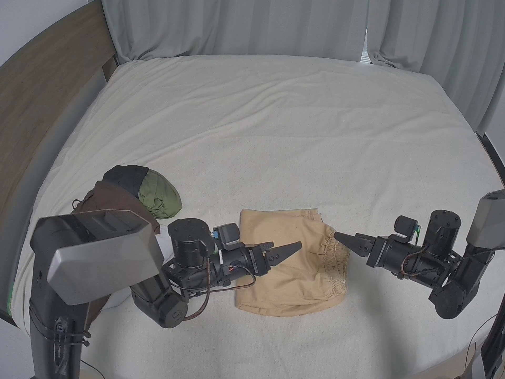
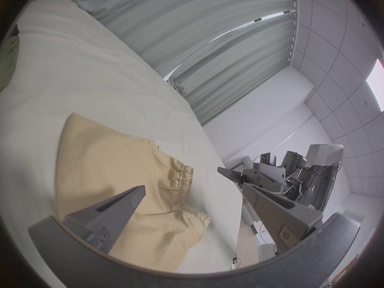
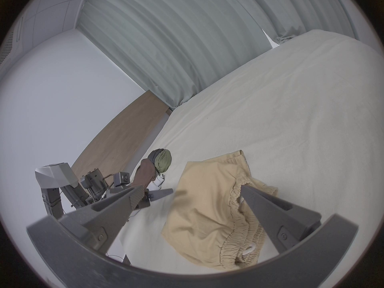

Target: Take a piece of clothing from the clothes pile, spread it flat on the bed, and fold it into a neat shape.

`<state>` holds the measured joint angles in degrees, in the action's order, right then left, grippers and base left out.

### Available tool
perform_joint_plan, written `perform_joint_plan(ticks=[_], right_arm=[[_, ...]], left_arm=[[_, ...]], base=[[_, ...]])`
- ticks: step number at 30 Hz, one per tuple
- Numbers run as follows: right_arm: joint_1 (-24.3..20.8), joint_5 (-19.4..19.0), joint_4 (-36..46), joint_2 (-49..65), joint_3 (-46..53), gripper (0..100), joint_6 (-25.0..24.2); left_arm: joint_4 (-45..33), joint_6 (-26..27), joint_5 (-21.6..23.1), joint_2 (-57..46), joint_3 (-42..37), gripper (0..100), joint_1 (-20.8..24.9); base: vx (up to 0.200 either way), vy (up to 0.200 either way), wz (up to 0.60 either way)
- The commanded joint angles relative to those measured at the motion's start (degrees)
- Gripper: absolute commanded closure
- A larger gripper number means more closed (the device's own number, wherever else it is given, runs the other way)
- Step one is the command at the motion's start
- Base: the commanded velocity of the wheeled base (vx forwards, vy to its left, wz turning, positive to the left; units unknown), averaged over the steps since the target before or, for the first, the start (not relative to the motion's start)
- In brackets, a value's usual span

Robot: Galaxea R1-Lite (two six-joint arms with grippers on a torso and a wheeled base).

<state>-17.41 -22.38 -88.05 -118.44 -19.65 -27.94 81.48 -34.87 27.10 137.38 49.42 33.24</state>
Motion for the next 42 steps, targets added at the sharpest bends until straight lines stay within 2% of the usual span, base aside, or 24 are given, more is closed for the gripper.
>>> perform_joint_plan(ticks=[1,4,7,16,17,23,27,29,33,42], right_arm=[[-0.79,0.06,-0.01,0.32,0.4,0,-0.01],[-1.66,0.23,-0.01,0.32,0.49,0,-0.01],[-3.6,0.32,-0.01,0.49,0.67,0,-0.18],[-4.3,0.32,-0.1,0.32,0.93,0,-0.27],[-4.3,0.32,-0.1,0.41,0.93,0,-0.27],[-4.3,0.23,-0.01,0.41,0.75,0,-0.27],[-4.3,0.23,-0.1,0.32,0.58,0,-0.27],[-4.39,0.23,-0.1,0.23,0.67,0,-0.27],[-4.39,0.23,-0.1,-0.03,0.75,0,-0.27],[-3.86,0.32,-0.01,-0.3,0.93,0,-0.27]], left_arm=[[0.87,0.06,-0.03,-5.01,-3.81,0,-2.13],[1.57,0.59,-0.03,-7.56,-6.44,0,-3.71],[2.19,3.75,0.41,-11.25,-10.31,0,-7.14],[2.37,4.37,1.29,-21.18,-14.44,0,-11.01],[2.01,4.37,2.78,-25.14,-15.49,0,-13.12],[0.78,4.81,6.74,-30.85,-17.78,0,-20.5],[1.22,7.97,9.55,-32.08,-22.17,0,-25.33],[1.57,12.37,11.4,-31.47,-25.16,0,-28.59],[1.57,22.38,14.03,-30.06,-29.47,0,-32.1],[1.66,40.14,14.91,-28.83,-32.28,0,-34.56]], base=[[0.0,0.0,0.0],[0.0,0.0,0.0],[0.0,0.0,0.0],[0.0,0.0,0.0],[0.0,0.0,0.0],[0.0,0.0,0.0],[0.0,0.0,0.0],[0.0,0.0,0.0],[0.0,0.0,0.0],[0.0,0.0,0.0]])
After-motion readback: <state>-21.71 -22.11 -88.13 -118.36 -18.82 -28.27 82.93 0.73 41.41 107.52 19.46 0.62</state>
